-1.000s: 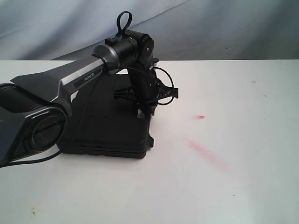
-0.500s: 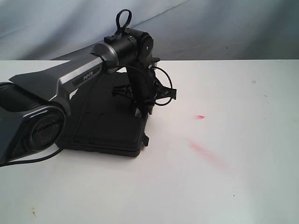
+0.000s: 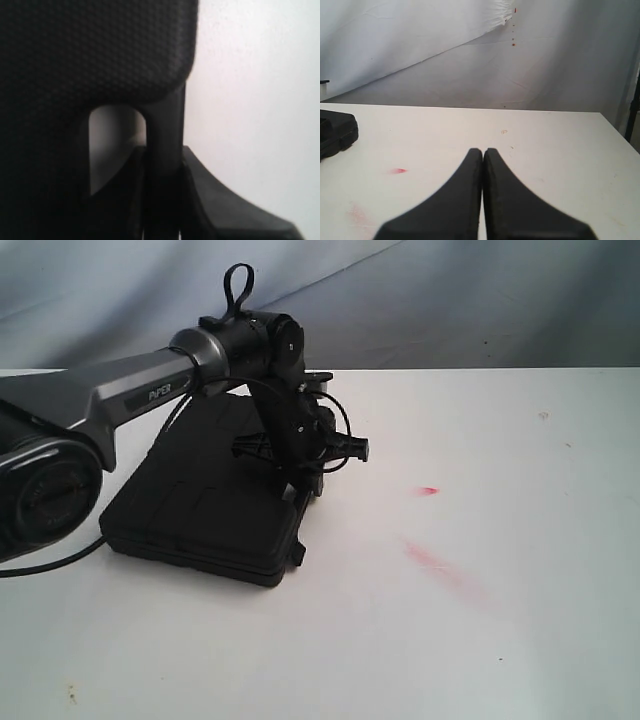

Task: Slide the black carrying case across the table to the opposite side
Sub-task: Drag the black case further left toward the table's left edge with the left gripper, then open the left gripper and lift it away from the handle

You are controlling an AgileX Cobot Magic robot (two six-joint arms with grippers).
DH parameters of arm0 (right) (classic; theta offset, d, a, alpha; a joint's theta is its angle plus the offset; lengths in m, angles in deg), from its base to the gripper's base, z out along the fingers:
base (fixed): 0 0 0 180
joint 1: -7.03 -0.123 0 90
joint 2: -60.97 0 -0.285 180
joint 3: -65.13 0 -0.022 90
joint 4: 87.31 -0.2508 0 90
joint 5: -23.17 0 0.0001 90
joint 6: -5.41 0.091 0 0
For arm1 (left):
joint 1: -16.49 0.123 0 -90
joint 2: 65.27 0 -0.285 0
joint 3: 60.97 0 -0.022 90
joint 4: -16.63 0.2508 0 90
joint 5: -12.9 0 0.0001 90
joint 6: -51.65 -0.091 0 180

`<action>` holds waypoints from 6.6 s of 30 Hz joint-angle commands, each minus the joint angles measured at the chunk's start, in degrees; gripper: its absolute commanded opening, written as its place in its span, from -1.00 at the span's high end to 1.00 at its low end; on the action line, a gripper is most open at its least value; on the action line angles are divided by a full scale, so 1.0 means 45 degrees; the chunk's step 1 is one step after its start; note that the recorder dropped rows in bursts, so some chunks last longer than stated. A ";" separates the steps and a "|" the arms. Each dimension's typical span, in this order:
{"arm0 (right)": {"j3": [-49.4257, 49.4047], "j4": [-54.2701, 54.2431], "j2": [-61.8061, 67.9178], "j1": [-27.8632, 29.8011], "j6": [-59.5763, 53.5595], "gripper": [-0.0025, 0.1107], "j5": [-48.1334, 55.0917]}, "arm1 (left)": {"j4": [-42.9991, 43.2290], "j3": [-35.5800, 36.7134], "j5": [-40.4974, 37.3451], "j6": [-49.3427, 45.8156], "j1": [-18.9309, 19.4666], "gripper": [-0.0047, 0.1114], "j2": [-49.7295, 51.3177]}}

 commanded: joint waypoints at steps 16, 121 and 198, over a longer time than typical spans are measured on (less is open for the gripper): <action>-0.0045 0.0054 -0.0043 -0.0015 0.0000 0.96 -0.0153 | -0.1319 0.4846 0.2787 -0.1472 0.1179 0.92 -0.2739; -0.0045 0.0054 -0.0043 -0.0015 0.0000 0.96 -0.0153 | -0.5404 0.9600 0.6621 -0.0087 0.1820 0.00 -0.5034; -0.0045 0.0054 -0.0043 -0.0015 0.0000 0.96 -0.0153 | 0.2918 0.6294 0.2107 0.2253 0.0643 0.19 -0.5711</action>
